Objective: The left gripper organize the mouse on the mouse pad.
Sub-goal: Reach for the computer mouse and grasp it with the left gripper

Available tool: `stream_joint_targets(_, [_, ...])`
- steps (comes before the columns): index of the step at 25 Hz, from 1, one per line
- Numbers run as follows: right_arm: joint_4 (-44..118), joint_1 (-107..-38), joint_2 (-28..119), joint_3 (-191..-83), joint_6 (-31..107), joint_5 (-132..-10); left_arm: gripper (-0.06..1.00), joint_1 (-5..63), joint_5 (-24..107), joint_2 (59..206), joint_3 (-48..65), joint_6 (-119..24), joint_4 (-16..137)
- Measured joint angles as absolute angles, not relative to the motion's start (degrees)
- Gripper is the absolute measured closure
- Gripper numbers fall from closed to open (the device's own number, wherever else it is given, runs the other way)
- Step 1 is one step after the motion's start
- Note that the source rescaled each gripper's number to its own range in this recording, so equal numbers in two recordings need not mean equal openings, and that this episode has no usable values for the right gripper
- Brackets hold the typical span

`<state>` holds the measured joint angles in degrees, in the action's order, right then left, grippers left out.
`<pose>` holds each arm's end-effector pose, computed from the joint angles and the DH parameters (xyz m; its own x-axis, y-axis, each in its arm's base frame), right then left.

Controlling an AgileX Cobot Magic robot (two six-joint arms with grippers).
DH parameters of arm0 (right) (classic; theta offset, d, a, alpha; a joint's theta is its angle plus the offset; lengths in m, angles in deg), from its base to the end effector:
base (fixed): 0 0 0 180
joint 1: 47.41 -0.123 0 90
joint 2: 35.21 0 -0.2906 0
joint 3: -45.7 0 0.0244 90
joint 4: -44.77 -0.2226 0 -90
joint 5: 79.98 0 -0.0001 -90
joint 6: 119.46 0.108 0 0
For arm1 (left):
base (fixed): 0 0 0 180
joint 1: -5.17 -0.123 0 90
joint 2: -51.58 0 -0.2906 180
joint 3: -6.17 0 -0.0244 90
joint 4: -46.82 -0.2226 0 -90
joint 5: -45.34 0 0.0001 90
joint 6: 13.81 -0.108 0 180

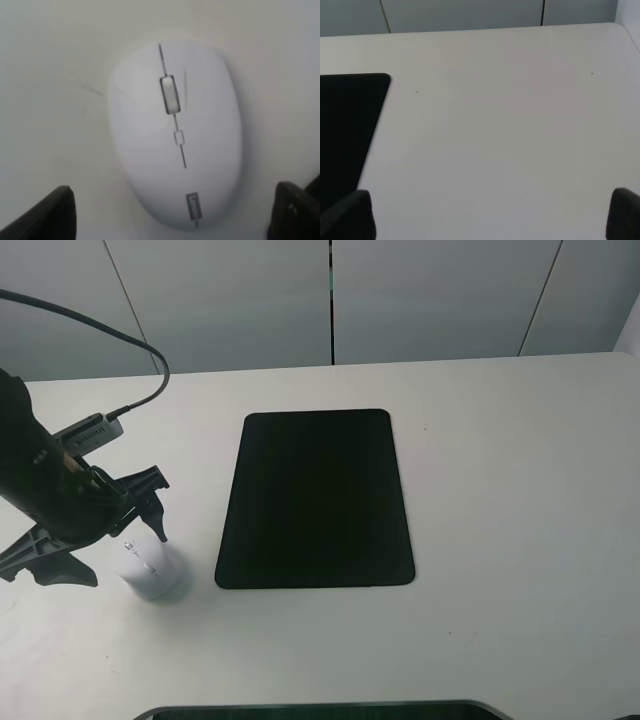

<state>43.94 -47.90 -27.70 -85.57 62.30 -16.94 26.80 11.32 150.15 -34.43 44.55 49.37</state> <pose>-0.0225 0.0012 0.2521 -0.4894 0.0331 -0.8714 -0.0016 0.9992 0.0388 0.2036 -0.0836 0.1507 -0.7779 -0.6273 -0.0372 -0.6202 0.7759 -0.1158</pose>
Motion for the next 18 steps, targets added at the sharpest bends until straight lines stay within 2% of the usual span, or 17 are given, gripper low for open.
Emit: stream_joint_targets(18, [43.9,-47.9,-27.7,-85.6,62.3,-16.9,-0.06,26.8,11.8,151.8,-34.4,50.2,48.2])
